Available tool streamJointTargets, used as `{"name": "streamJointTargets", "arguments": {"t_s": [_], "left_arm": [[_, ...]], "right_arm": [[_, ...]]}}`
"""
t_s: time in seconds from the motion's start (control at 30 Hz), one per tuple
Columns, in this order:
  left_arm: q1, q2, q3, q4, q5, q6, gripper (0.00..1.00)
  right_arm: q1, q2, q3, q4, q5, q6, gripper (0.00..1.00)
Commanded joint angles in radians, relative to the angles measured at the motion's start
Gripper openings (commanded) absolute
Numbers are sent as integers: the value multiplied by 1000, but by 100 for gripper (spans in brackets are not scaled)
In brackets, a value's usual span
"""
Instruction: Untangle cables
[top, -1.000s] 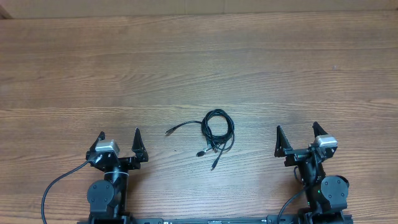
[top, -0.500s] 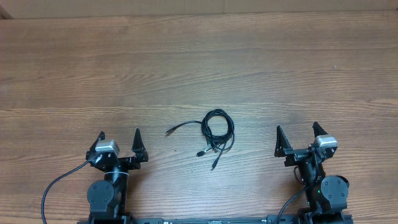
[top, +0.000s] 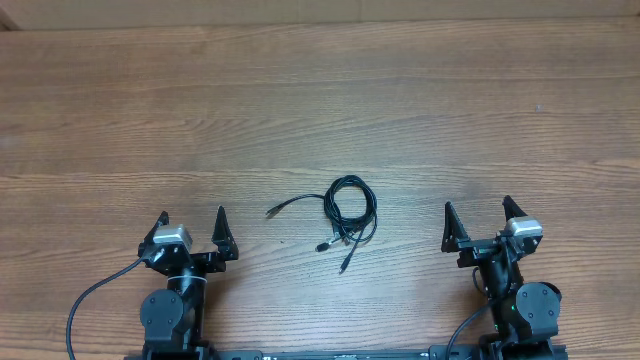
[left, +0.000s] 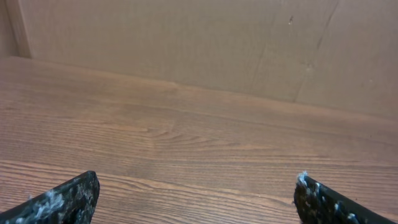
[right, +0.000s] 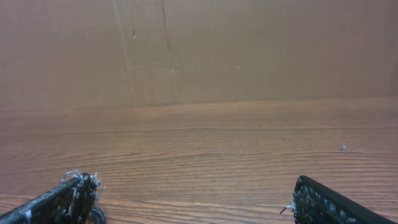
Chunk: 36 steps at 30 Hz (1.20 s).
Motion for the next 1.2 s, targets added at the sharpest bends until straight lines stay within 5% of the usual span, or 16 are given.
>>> {"name": "streamJointTargets", "arguments": {"t_s": [0.0,0.53,0.77,1.17], "left_arm": [[-6,-3,-4,3,-11,22,100],[-6,-3,-4,6,-10,21,100],[-6,-3,20,183,-10,10,100],[-6,18,367,70,-10,11,100]], "right_arm": [[5,-8,-11,5,2,-5,100],[5,-8,-11,5,2,-4,100],[5,-8,-11,5,2,-4,100],[5,-8,-11,5,2,-4,100]]}}
